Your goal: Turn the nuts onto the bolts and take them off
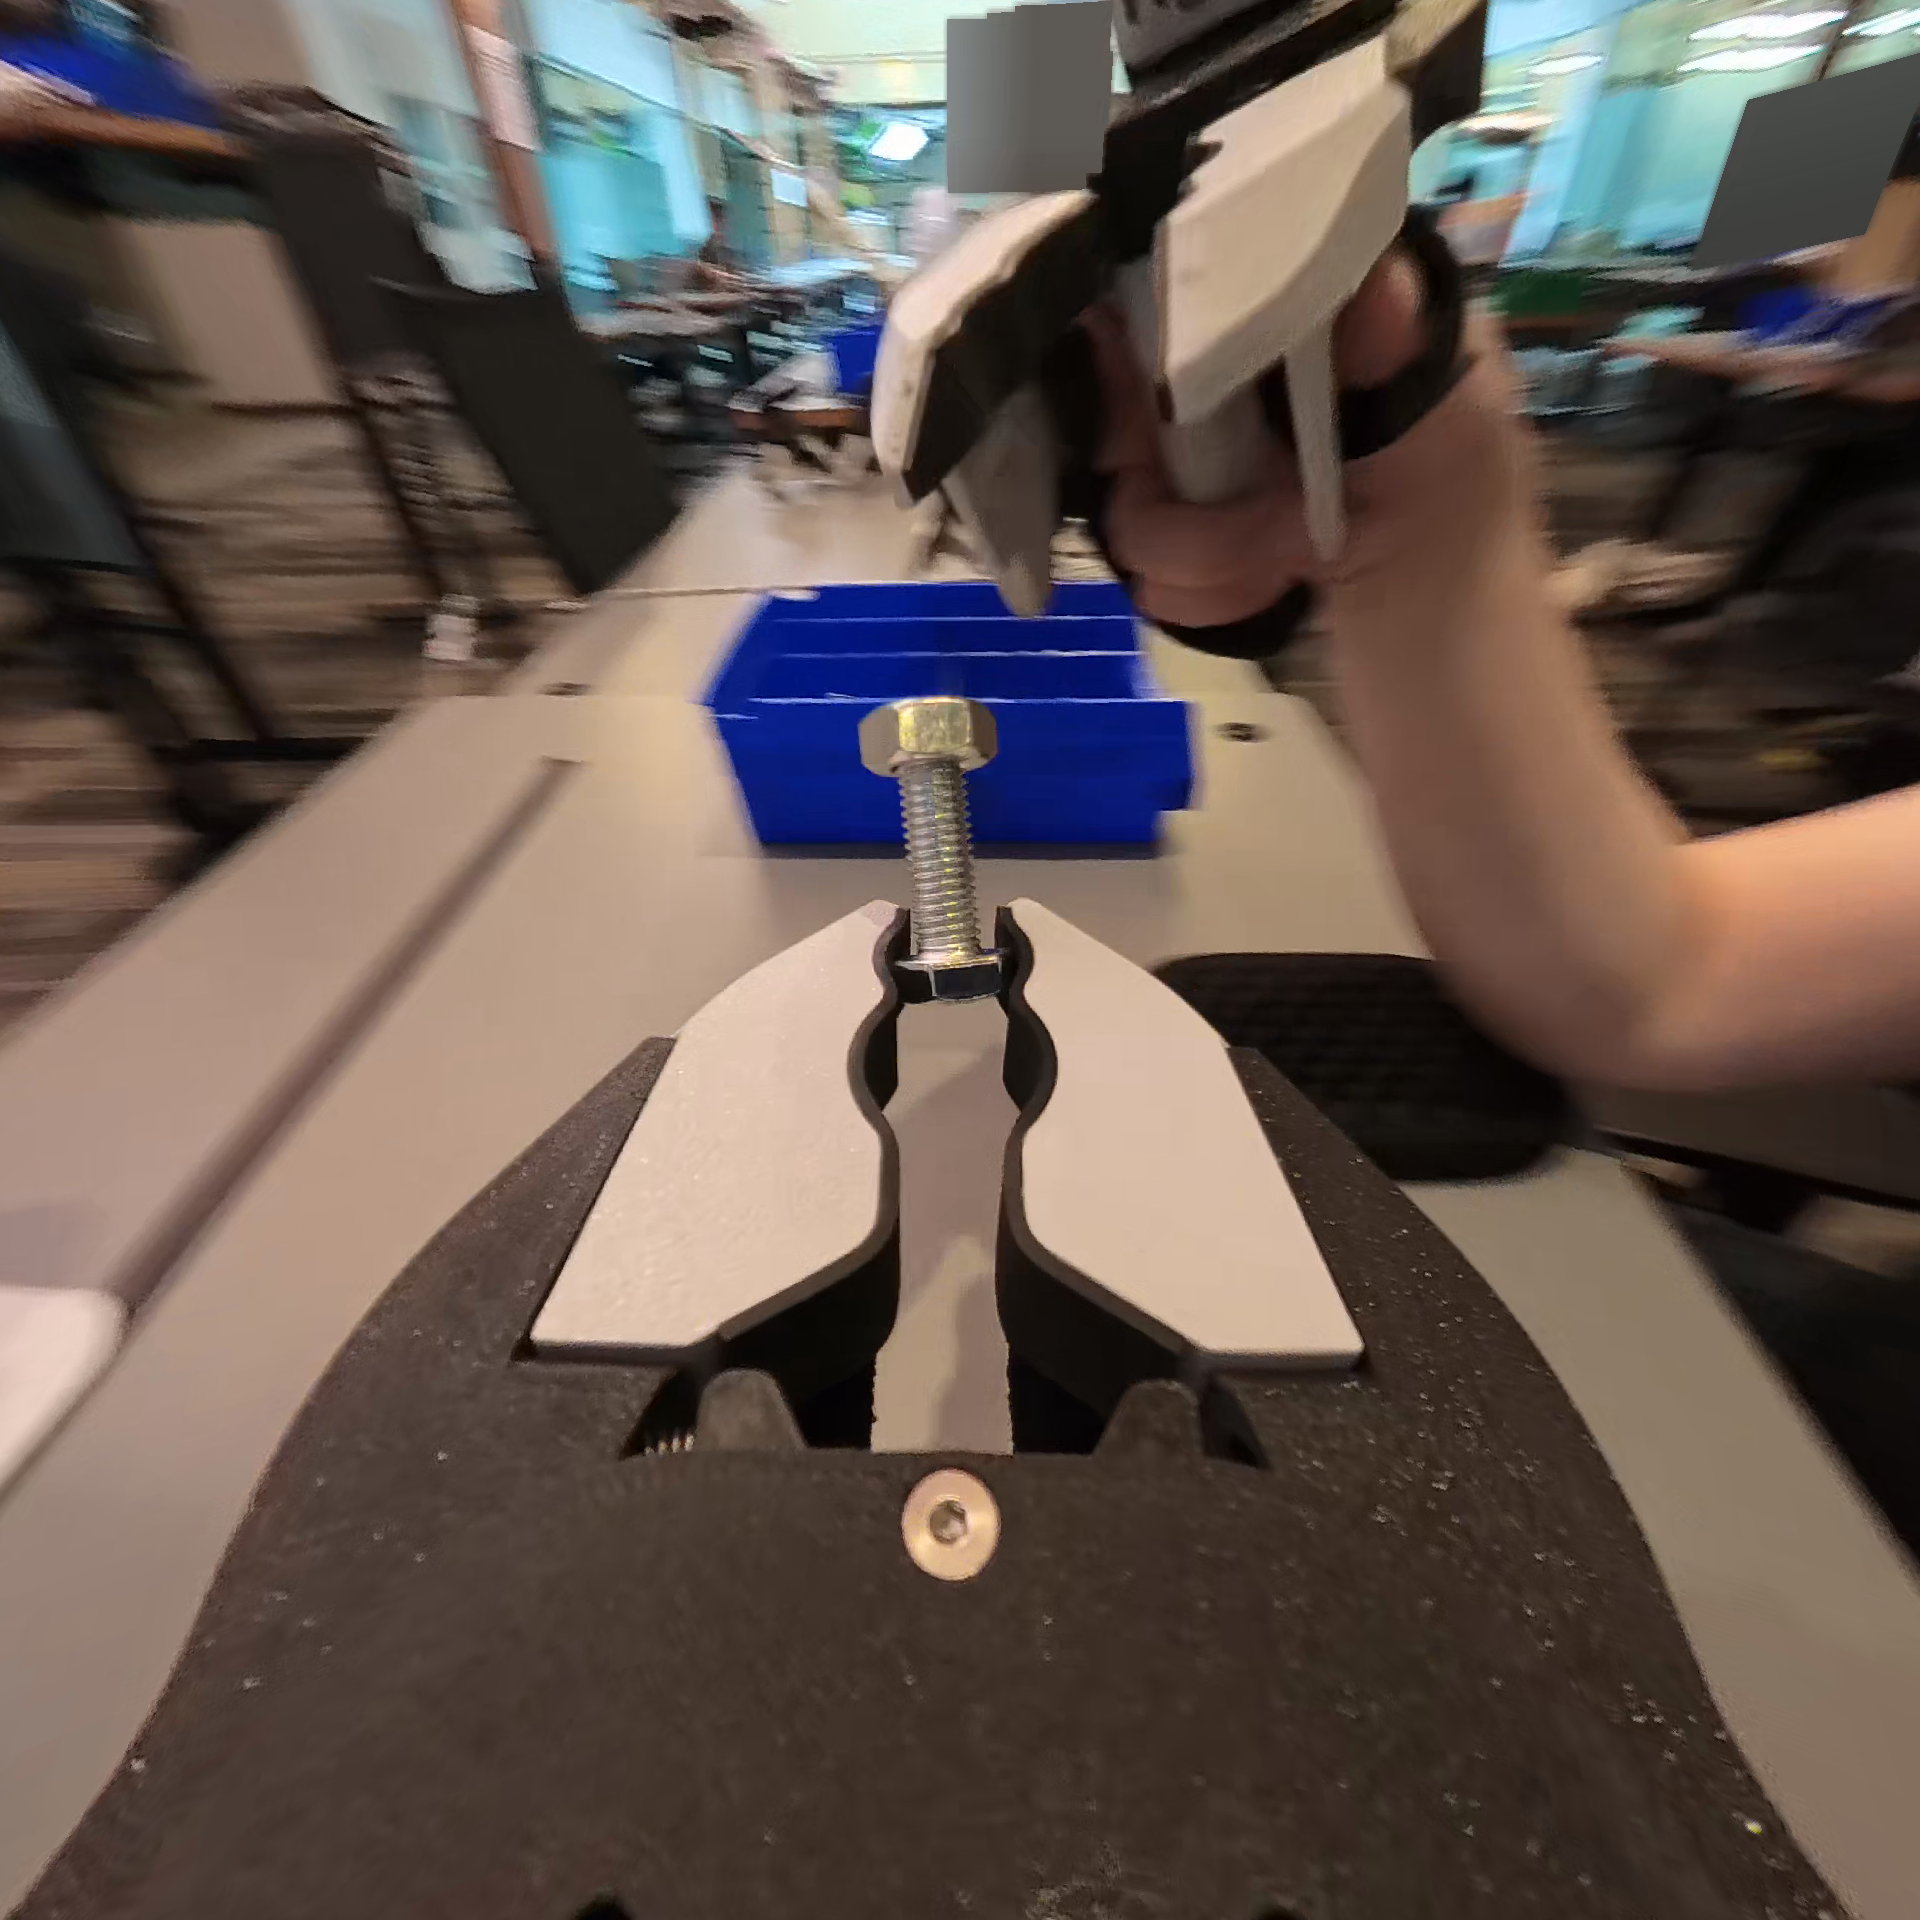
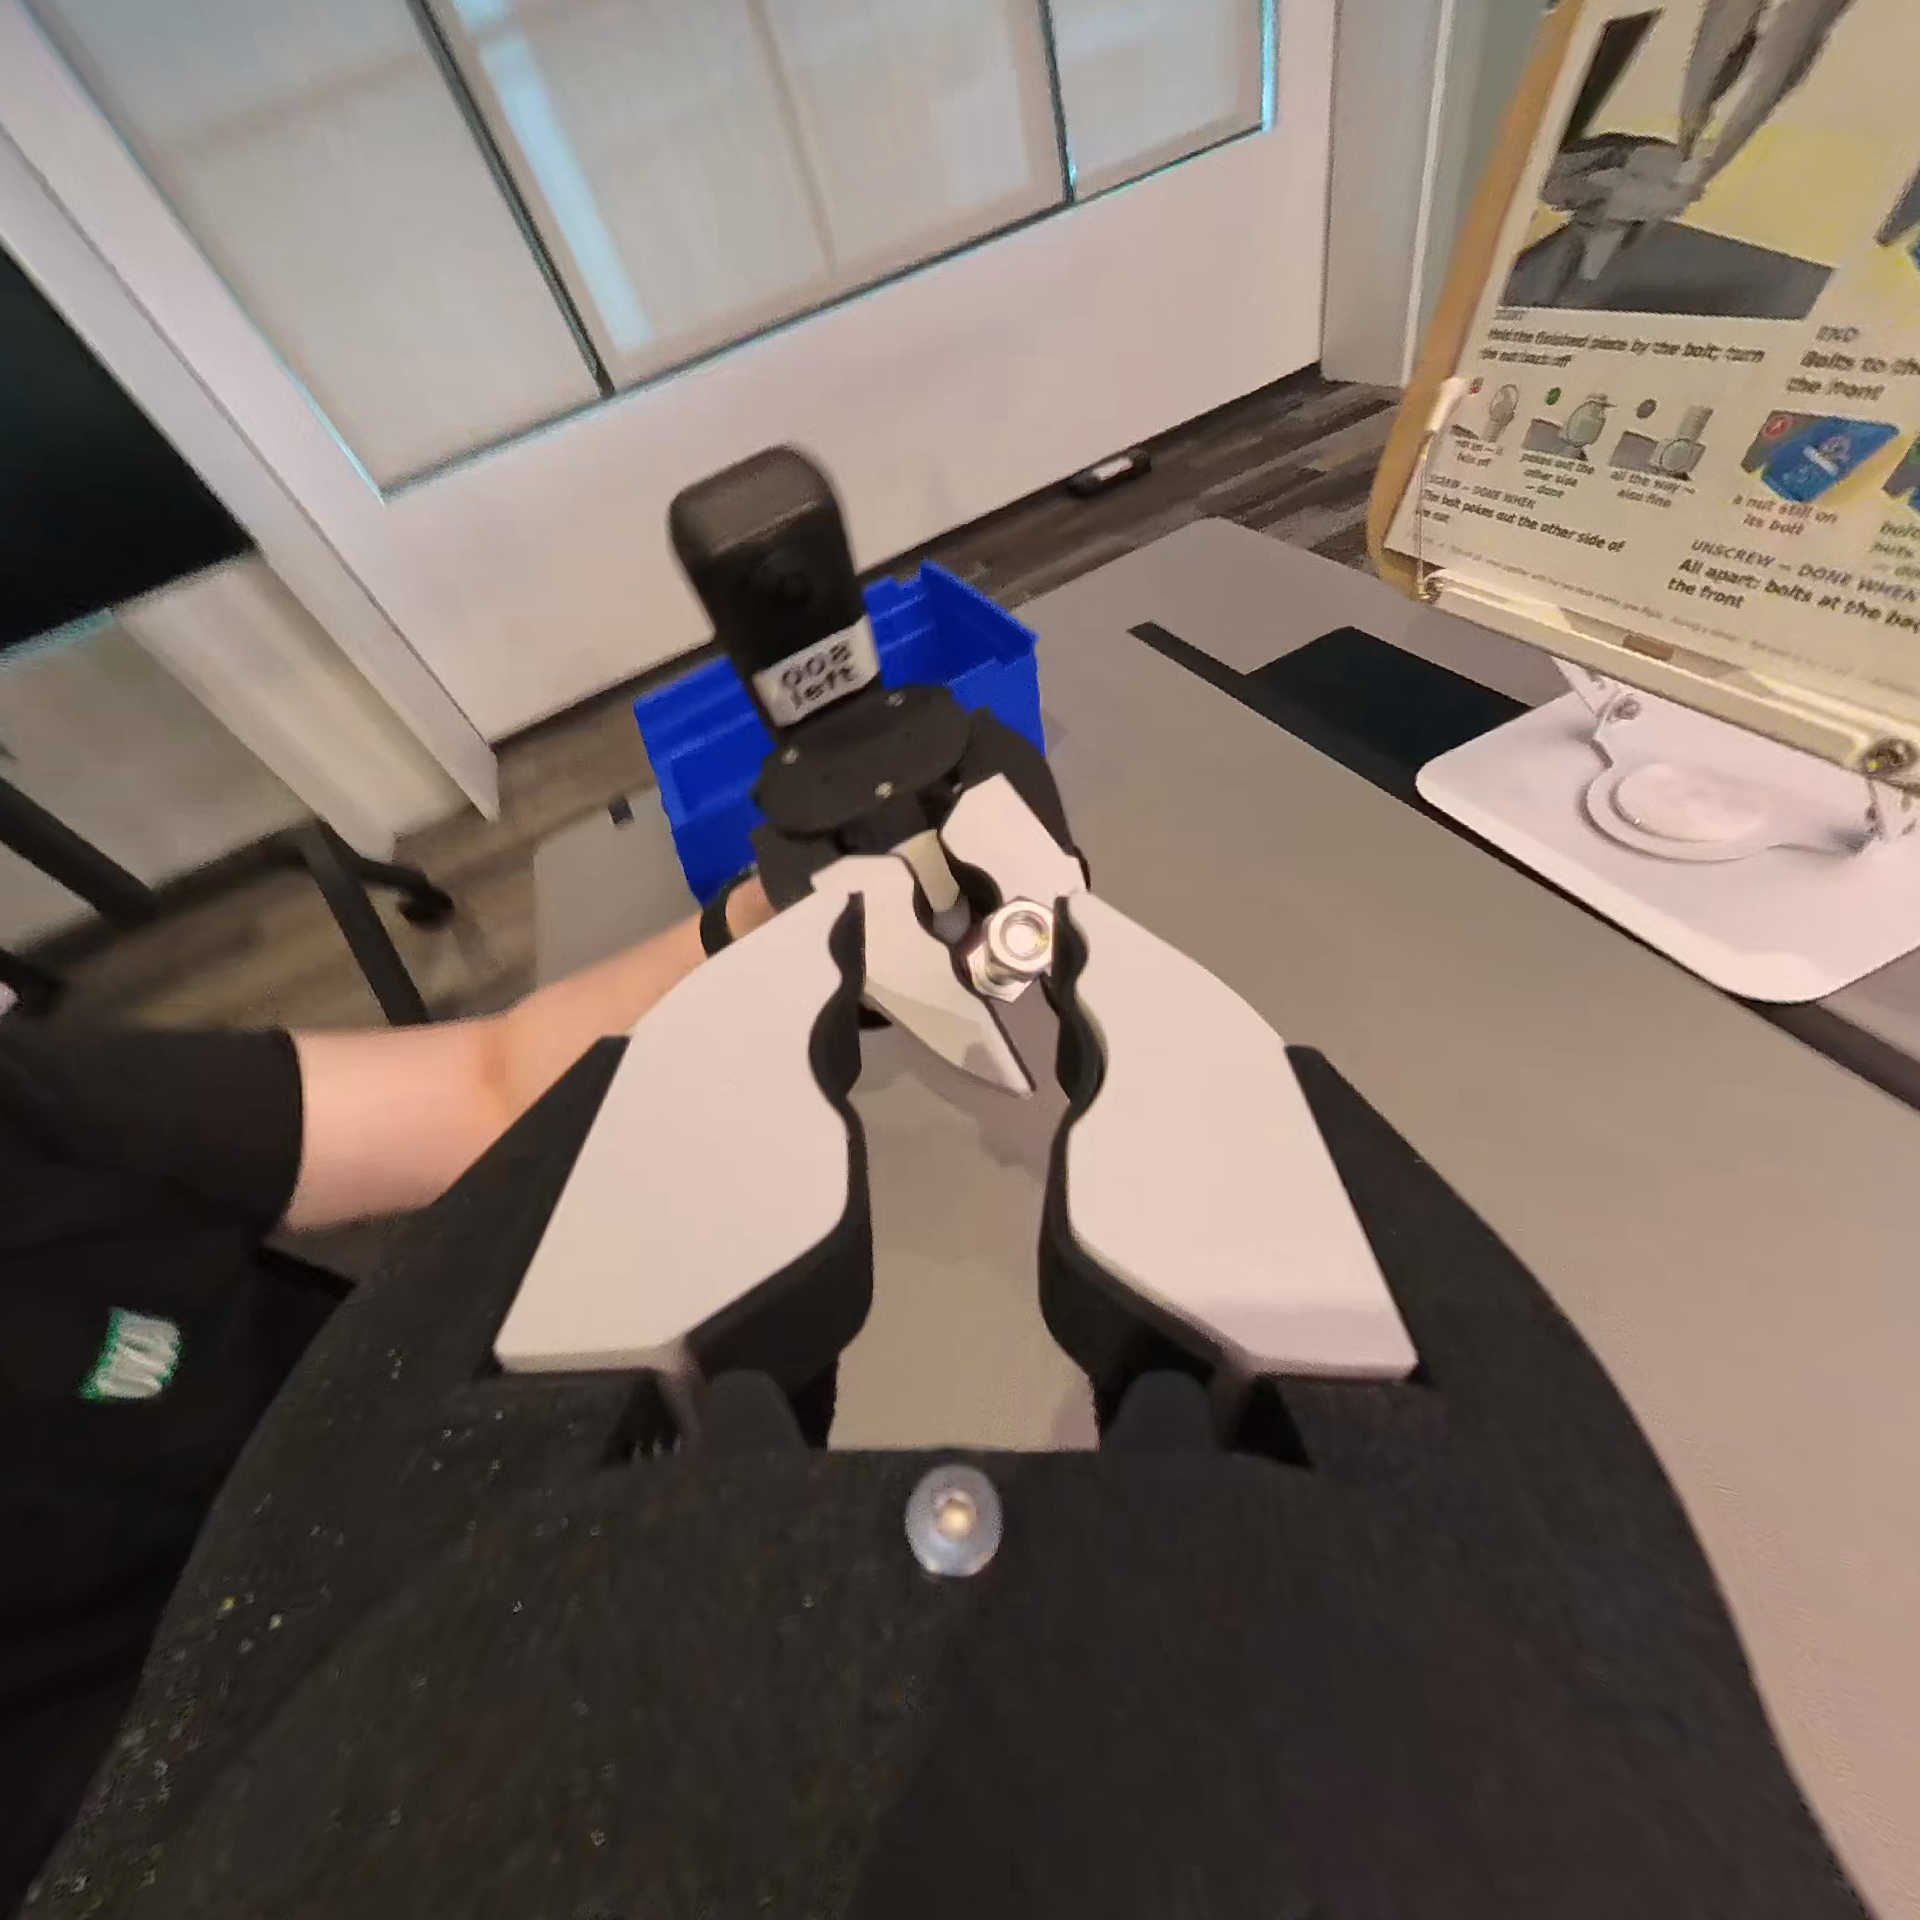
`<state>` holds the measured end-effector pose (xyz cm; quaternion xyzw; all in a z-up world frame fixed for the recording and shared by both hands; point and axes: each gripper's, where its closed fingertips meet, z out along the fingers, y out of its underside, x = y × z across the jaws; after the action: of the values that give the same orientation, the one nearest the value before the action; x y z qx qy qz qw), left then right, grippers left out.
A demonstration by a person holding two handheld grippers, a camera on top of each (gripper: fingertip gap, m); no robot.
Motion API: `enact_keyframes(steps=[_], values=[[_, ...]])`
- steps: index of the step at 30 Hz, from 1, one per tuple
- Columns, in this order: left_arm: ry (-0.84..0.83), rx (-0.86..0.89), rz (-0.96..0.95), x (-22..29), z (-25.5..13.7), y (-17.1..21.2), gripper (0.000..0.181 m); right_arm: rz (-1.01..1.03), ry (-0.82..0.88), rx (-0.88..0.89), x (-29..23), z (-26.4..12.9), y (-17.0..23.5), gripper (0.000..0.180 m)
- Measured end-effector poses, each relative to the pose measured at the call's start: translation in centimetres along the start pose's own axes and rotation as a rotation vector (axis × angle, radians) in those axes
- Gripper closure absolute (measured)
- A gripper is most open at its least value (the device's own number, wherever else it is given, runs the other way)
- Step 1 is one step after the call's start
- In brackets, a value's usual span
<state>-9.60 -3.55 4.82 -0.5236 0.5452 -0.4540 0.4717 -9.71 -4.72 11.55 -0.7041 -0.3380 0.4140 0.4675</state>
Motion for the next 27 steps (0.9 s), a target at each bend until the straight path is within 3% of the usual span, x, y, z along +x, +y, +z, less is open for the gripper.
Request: enact_keyframes(steps=[5,8,27], values=[[-0.229,0.013,0.092,-2.2,0.0,-0.6,0.166,0.081,0.103,-0.007,2.0,0.3,0.3,0.147],[-0.284,-0.008,0.136,-2.5,0.2,-0.5,0.166,0.14,0.093,0.001,1.8,1.1,0.1,0.148],[-0.335,-0.09,0.266,-2.2,0.9,0.3,0.166,0.208,0.123,-0.124,3.3,2.2,2.6,0.152]])
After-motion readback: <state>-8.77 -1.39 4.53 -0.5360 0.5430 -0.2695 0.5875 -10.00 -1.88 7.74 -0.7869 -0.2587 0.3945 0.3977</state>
